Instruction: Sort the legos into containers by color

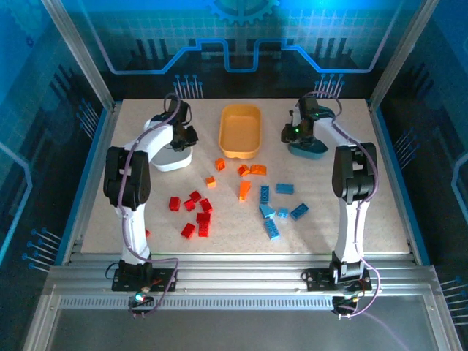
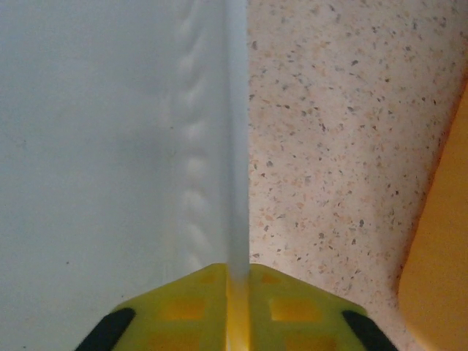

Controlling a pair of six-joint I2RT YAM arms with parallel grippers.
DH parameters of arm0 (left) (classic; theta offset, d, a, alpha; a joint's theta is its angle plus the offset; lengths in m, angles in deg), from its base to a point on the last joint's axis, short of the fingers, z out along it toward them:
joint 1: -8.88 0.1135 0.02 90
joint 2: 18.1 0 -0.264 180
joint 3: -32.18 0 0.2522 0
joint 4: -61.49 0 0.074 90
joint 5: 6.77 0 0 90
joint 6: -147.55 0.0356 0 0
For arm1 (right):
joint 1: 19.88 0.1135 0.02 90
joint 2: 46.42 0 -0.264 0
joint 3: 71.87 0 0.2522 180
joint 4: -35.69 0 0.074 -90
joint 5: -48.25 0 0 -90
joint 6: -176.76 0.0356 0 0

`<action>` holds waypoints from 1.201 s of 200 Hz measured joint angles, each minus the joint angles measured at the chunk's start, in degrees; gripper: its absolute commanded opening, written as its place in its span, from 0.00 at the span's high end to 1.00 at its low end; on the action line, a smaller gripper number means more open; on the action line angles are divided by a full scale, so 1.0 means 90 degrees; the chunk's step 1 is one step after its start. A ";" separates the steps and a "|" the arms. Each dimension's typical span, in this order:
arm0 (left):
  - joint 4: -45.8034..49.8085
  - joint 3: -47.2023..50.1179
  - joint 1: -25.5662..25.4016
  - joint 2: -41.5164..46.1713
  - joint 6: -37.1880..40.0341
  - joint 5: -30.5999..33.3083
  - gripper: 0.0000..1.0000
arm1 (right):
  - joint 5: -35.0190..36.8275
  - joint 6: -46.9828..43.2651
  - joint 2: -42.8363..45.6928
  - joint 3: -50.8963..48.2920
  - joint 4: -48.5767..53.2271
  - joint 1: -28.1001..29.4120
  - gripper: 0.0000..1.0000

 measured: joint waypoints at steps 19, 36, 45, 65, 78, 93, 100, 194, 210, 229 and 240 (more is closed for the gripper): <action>-0.0005 -0.0007 -0.0107 0.0000 0.0170 0.0090 1.00 | 0.0053 -0.0032 0.0000 0.0000 -0.0010 0.0189 0.76; -0.0034 -0.0007 -0.0219 0.0000 0.0311 0.0121 1.00 | 0.0095 -0.0046 0.0000 0.0000 -0.0012 0.0364 0.77; -0.0073 -0.0007 -0.0296 0.0000 0.0369 0.0121 1.00 | 0.0092 -0.0046 0.0000 0.0000 -0.0027 0.0474 0.78; -0.0182 -0.0007 -0.0498 0.0000 0.0508 0.0119 1.00 | 0.0053 -0.0046 0.0000 0.0000 -0.0063 0.0726 0.78; -0.0277 -0.0007 -0.0631 0.0000 0.0624 0.0114 1.00 | 0.0032 -0.0046 0.0000 -0.0015 -0.0104 0.0874 0.78; -0.0432 -0.0007 -0.0767 0.0000 0.0721 0.0104 1.00 | -0.0075 -0.0044 0.0000 -0.0087 -0.0209 0.0969 0.76; -0.0517 -0.0007 -0.0818 0.0000 0.0763 0.0085 1.00 | -0.0124 -0.0032 0.0002 -0.0131 -0.0243 0.0988 0.70; -0.0962 -0.0080 -0.0984 -0.0002 0.0937 -0.0223 0.52 | -0.0340 -0.0024 0.1025 -0.0605 -0.0267 0.0971 0.49; -0.0945 -0.0083 -0.0984 0.0000 0.0945 -0.0248 0.47 | -0.0311 -0.0024 0.1336 -0.0605 -0.0257 0.0918 0.49; -0.0901 -0.0090 -0.0984 0.0046 0.0979 -0.0248 0.45 | -0.0185 -0.0017 0.1642 -0.0663 -0.0243 0.0731 0.49; -0.0835 -0.0087 -0.0981 0.0126 0.0979 -0.0245 0.44 | -0.0114 0.0002 0.1773 -0.0775 -0.0233 0.0522 0.49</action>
